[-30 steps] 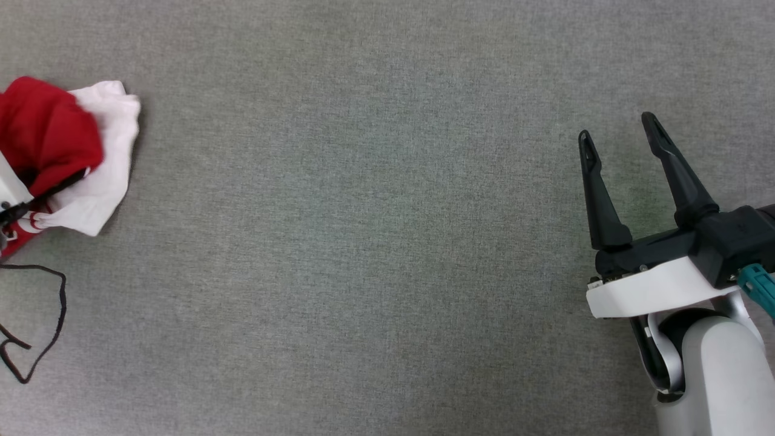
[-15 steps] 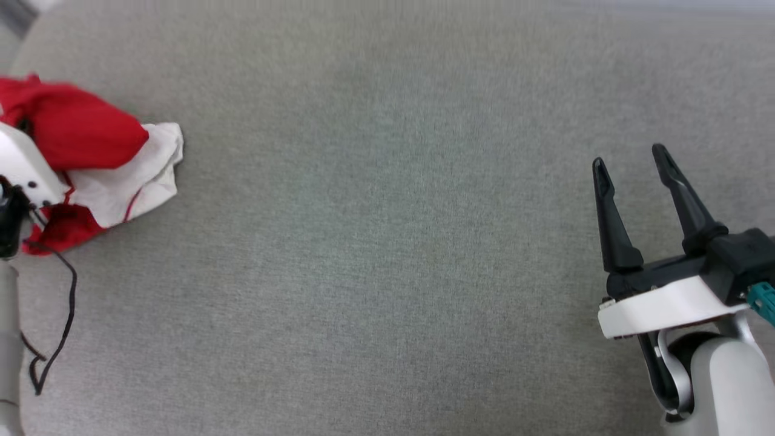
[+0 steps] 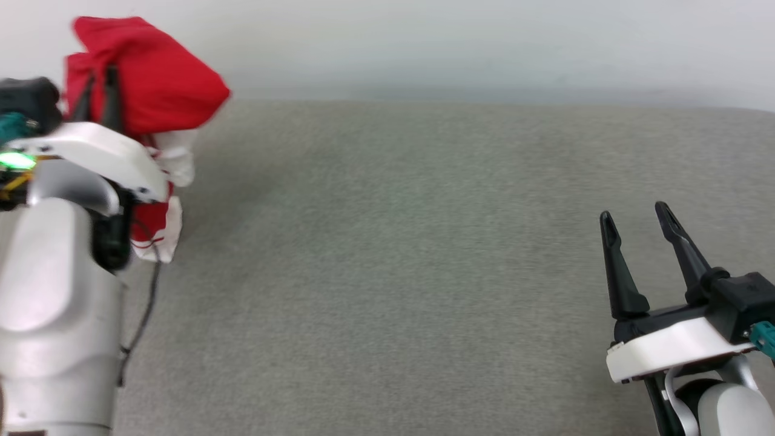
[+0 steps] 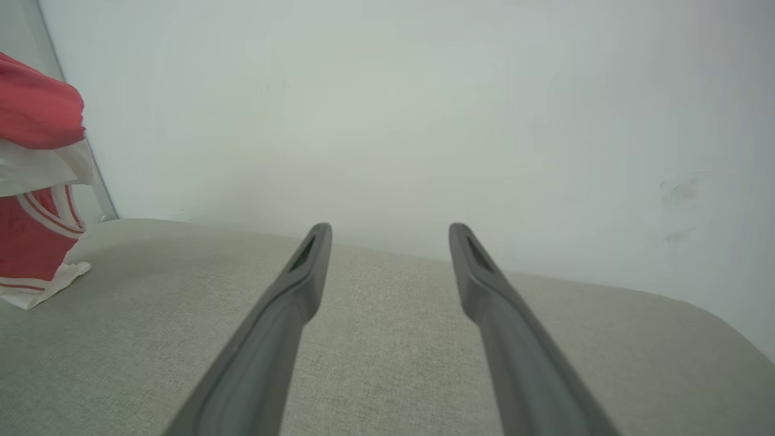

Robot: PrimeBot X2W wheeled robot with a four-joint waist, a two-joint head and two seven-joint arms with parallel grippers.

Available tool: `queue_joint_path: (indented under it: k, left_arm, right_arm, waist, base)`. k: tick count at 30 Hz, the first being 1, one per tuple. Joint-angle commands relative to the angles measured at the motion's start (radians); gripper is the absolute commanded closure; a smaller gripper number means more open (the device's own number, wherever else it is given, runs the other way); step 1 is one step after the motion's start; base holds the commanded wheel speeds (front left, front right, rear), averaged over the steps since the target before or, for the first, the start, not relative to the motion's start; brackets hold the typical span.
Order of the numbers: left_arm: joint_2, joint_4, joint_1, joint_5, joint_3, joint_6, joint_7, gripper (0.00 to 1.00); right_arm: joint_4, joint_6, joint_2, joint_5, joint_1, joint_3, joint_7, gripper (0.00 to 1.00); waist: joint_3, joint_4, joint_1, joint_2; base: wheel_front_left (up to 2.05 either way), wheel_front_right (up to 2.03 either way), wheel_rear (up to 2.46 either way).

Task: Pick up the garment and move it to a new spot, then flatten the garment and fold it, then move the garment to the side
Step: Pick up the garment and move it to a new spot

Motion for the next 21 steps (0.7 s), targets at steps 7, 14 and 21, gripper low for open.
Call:
queue_joint_path:
  k: [7, 14, 21]
  left_arm:
    - [-0.139, -0.183, 0.129, -0.009, -0.067, 0.018, -0.054, 1.0]
    - [-0.257, -0.326, 0.256, -0.022, -0.181, 0.013, -0.062, 1.0]
    - [-0.293, -0.368, 0.392, -0.009, -0.335, 0.01, -0.062, 1.0]
  right_arm:
    - [-0.027, -0.001, 0.001, 0.013, 0.058, -0.021, 0.022, 0.0]
    - [-0.051, -0.001, 0.001, 0.022, 0.081, -0.033, 0.038, 0.0]
    - [-0.064, -0.001, 0.001, 0.041, 0.067, -0.034, 0.027, 0.0]
  waist:
    - [-0.068, -0.139, 0.0002, 0.0]
    - [-0.048, -0.226, 0.0002, 0.0]
    - [0.03, -0.254, 0.0002, 0.0]
  base:
    - [0.0, 0.0, 0.0]
    - [0.0, 0.0, 0.0]
    - [0.0, 0.0, 0.0]
